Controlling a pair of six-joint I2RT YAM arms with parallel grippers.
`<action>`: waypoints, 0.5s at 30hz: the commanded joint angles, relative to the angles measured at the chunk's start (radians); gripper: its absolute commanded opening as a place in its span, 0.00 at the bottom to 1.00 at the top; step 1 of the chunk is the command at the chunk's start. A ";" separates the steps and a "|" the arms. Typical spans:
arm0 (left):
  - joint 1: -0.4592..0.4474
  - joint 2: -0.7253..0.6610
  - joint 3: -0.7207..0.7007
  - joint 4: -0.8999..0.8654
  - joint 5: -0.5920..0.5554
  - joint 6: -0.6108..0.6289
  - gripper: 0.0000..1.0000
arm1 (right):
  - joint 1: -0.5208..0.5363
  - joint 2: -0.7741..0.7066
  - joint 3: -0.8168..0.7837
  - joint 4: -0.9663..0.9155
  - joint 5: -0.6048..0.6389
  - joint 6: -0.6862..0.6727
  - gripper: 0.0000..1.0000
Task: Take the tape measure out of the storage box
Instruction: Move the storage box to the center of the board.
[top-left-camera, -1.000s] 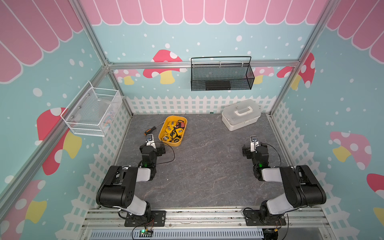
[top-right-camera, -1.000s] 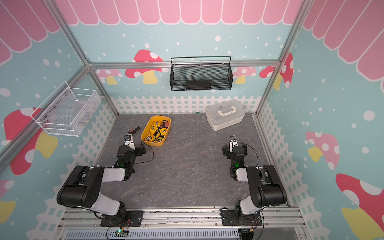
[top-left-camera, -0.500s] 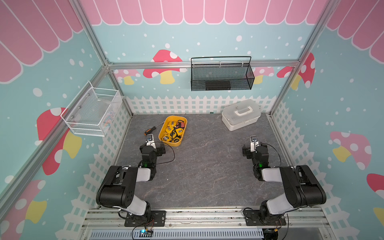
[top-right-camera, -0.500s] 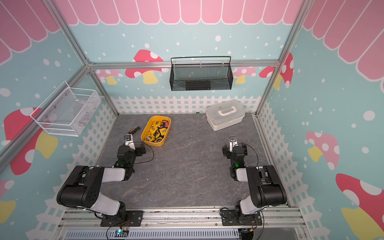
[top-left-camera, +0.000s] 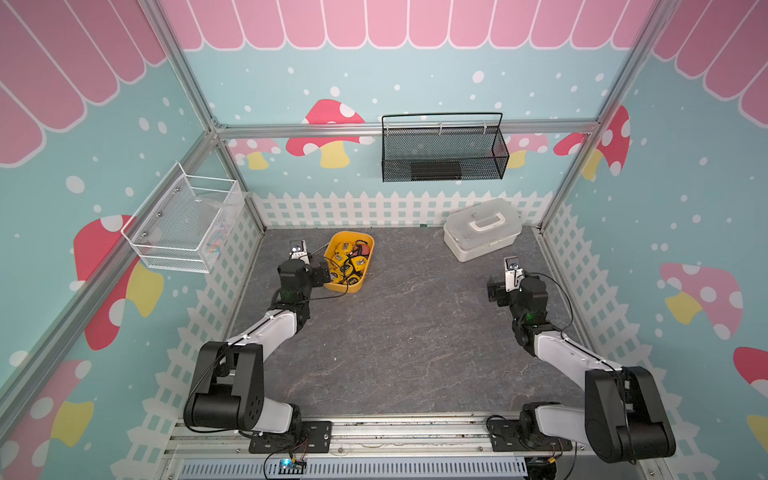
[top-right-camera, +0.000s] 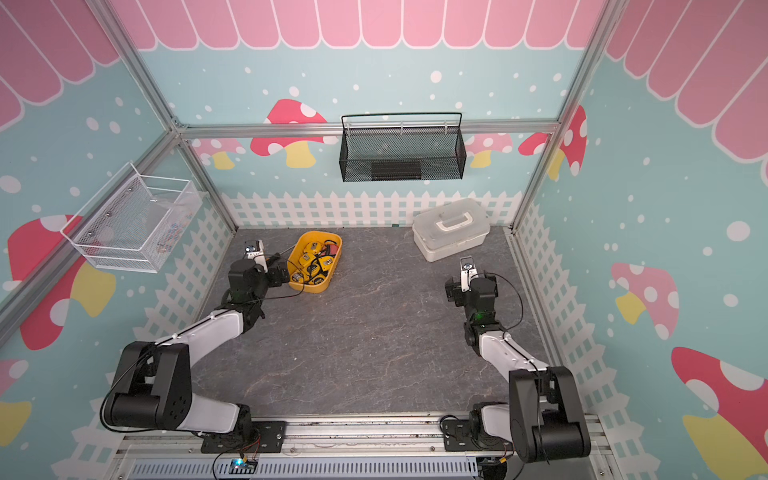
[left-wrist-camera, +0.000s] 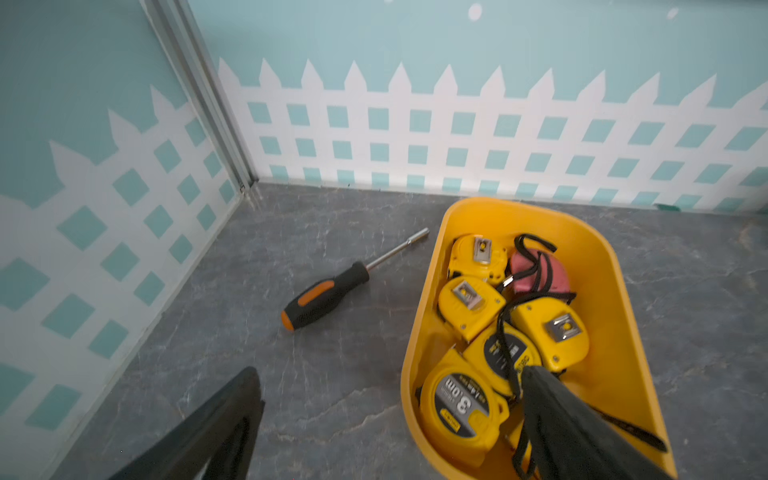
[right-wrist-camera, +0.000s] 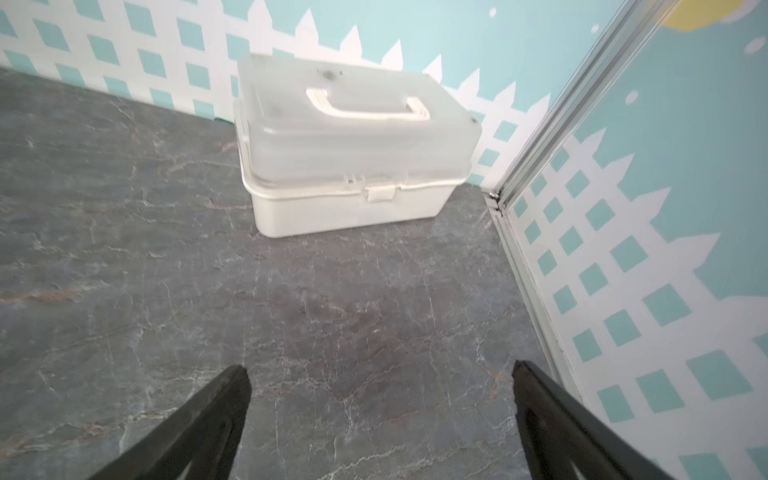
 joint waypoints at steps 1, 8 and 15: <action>0.005 0.050 0.134 -0.294 0.072 0.024 0.91 | 0.003 -0.029 0.074 -0.284 -0.064 0.014 0.99; 0.026 0.368 0.559 -0.687 0.099 0.026 0.56 | 0.006 -0.017 0.156 -0.406 -0.251 0.063 0.99; 0.050 0.624 0.840 -0.872 0.235 0.037 0.58 | 0.015 -0.014 0.216 -0.484 -0.345 0.087 0.99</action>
